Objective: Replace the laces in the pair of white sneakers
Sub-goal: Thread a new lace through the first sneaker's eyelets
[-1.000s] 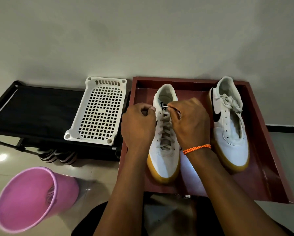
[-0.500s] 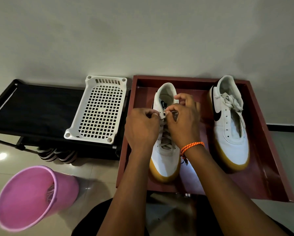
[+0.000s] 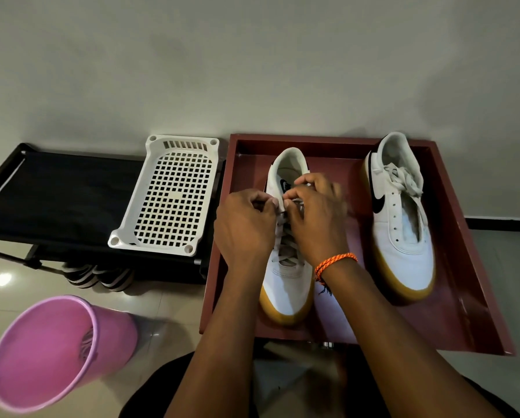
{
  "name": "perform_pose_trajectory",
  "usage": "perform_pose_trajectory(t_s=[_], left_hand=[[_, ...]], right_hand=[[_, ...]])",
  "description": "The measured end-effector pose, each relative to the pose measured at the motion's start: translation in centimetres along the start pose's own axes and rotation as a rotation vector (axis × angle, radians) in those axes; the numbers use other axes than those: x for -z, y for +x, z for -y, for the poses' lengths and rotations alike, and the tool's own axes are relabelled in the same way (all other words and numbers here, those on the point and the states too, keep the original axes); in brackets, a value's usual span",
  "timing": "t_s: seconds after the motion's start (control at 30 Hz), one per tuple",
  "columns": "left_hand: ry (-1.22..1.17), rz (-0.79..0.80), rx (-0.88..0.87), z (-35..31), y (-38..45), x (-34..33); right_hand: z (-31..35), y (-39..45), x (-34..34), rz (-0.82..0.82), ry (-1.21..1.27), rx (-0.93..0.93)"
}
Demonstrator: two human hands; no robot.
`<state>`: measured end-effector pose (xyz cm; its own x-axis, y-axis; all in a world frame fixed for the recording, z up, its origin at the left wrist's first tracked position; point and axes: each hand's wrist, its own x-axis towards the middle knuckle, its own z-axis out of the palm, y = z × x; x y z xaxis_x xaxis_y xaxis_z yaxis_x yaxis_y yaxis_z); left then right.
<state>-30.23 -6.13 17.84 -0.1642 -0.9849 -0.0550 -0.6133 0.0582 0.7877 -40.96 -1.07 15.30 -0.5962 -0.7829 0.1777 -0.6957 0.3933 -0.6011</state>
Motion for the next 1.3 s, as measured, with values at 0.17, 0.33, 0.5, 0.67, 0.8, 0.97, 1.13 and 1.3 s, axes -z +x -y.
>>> perform_pose_trajectory(t_s=[0.17,0.33,0.5,0.67,0.8,0.97,1.13,1.3], left_hand=[[-0.097,-0.010,-0.014,-0.1,0.2,-0.1],[-0.520,-0.064,0.129,-0.4,1.0,0.5],[-0.859,-0.071,0.213,-1.2,1.0,1.3],[-0.392,-0.040,-0.013,0.4,1.3,0.5],[0.000,0.079,-0.153,1.0,0.5,-0.7],[-0.117,0.117,-0.051,1.0,1.0,-0.7],[-0.558,0.197,0.076,-0.1,1.0,0.7],[-1.134,0.303,0.162,-1.5,1.0,2.2]], right_hand=[[-0.3,-0.3,0.8,0.002,-0.188,0.061],[-1.1,-0.3,1.0,-0.028,-0.122,0.137],[-1.6,-0.2,1.1,-0.008,0.009,0.167],[-1.7,-0.3,1.4,0.022,0.049,0.142],[-1.6,-0.3,1.3,0.042,0.045,0.138],[-1.6,-0.5,1.7,0.056,0.048,0.129],[-1.6,-0.5,1.9,0.052,0.048,0.128],[-1.7,-0.4,1.9,0.054,0.044,0.120]])
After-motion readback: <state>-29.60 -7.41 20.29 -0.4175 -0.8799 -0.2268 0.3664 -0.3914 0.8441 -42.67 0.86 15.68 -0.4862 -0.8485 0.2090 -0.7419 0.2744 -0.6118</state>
